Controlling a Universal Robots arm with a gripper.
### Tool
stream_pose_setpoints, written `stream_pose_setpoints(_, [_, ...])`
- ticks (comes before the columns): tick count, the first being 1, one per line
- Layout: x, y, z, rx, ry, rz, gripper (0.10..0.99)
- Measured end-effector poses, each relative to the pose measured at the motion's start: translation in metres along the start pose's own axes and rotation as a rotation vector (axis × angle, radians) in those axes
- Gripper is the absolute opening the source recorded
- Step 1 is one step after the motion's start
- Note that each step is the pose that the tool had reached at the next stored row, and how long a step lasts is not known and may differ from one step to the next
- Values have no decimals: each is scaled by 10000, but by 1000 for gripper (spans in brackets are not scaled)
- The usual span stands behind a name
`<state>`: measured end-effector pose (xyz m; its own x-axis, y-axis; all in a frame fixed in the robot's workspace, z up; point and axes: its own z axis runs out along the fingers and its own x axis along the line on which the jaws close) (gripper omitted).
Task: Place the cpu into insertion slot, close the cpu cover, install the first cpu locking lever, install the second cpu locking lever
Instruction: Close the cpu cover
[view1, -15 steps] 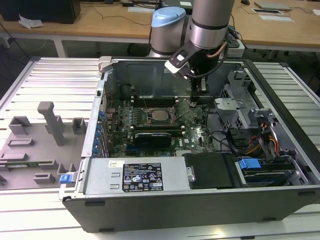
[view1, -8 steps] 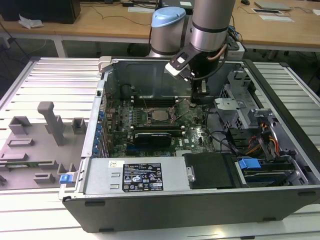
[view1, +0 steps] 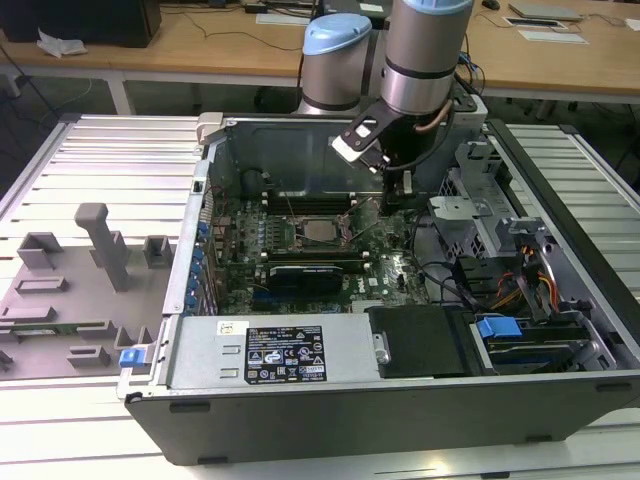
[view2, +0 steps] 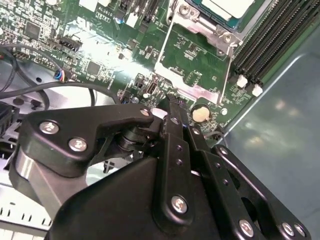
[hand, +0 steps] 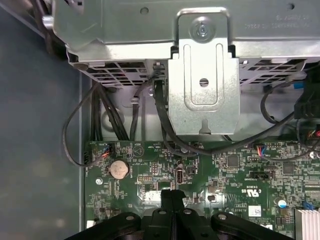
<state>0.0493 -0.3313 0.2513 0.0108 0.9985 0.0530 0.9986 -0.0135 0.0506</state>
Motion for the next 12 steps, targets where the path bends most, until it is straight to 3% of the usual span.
stream_pose_setpoints(5, [-1,-1,14,6,-1,0,106])
stream_pose_setpoints(6, [0,0,16,73,15,1,106])
stream_pose_setpoints(8, [-1,1,18,333,60,20,106])
stream_pose_setpoints(10, [-1,7,21,866,130,53,106])
stream_pose_setpoints(11, [-1,8,22,992,148,59,106])
stream_pose_setpoints(12, [-1,8,22,994,149,61,106])
